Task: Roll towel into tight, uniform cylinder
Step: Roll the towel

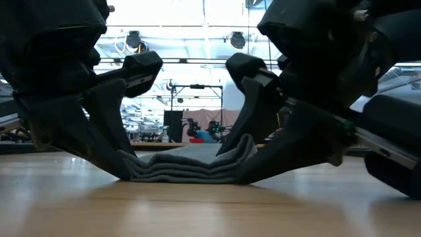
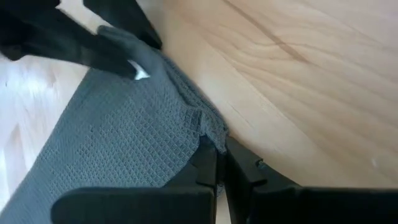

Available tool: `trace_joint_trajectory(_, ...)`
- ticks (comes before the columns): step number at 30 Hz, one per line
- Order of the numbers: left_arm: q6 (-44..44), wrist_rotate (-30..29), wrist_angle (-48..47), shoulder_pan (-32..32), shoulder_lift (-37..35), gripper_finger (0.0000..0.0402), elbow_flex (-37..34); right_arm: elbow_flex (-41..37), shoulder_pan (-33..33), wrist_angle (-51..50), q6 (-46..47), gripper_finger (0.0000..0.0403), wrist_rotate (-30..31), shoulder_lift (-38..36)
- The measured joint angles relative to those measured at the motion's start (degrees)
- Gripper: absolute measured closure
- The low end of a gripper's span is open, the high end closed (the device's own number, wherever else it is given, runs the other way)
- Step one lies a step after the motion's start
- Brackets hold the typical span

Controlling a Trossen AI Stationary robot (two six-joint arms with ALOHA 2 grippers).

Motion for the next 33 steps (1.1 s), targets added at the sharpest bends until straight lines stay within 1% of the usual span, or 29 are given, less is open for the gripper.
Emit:
trace_joint_trajectory(4,-2.83,0.0,0.18,-0.02,0.02,0.039,-0.02,0.02,-0.36,1.74,2.57,0.0325,-1.75,1.73)
trace_joint_trajectory(7,-5.11,-0.02,0.2,-0.17,0.02,0.039,-0.02,0.09,-0.32,1.69,6.65,0.0372,-1.61,2.02)
trace_joint_trajectory(9,-6.41,-0.07,0.44,-0.54,0.04,0.0391,-0.04,0.11,-0.02,1.92,8.51,0.0391,-1.28,2.04)
trace_joint_trajectory(13,-6.74,-0.24,3.17,-1.79,0.22,0.0391,-0.17,0.09,0.5,2.98,13.46,0.0383,-1.06,1.8)
trace_joint_trajectory(17,-12.12,0.63,6.12,-3.21,-0.89,0.0391,-0.15,-0.09,1.42,1.59,19.51,0.0385,-2.8,-0.44)
trace_joint_trajectory(19,-15.37,0.6,6.37,-3.51,-1.96,0.0391,-0.09,-0.15,1.84,1.04,21.77,0.0393,-4.76,-1.97)
trace_joint_trajectory(22,-19.43,1.22,6.81,-4.13,-3.74,0.0391,-0.09,-0.15,1.75,1.15,25.46,0.0398,-10.08,-4.37)
trace_joint_trajectory(24,-21.62,3.41,9.24,-4.24,-4.81,0.0391,-0.09,-0.13,1.6,1.44,28.7,0.0397,-13.34,-5.17)
trace_joint_trajectory(28,-28.07,8.47,13.04,-3.63,-5.31,0.0391,-0.02,-0.1,1.25,2.62,36.79,0.0397,-17.55,-5.54)
trace_joint_trajectory(30,-31.82,9.92,12.57,-2.89,-5.33,0.0391,-0.04,-0.3,0.76,2.95,39.55,0.0398,-19.18,-5.54)
trace_joint_trajectory(33,-36.06,10.25,8.53,-1.92,-5.4,0.0391,-0.09,-1.31,-0.06,4.69,42.53,0.0399,-20.38,-5.52)
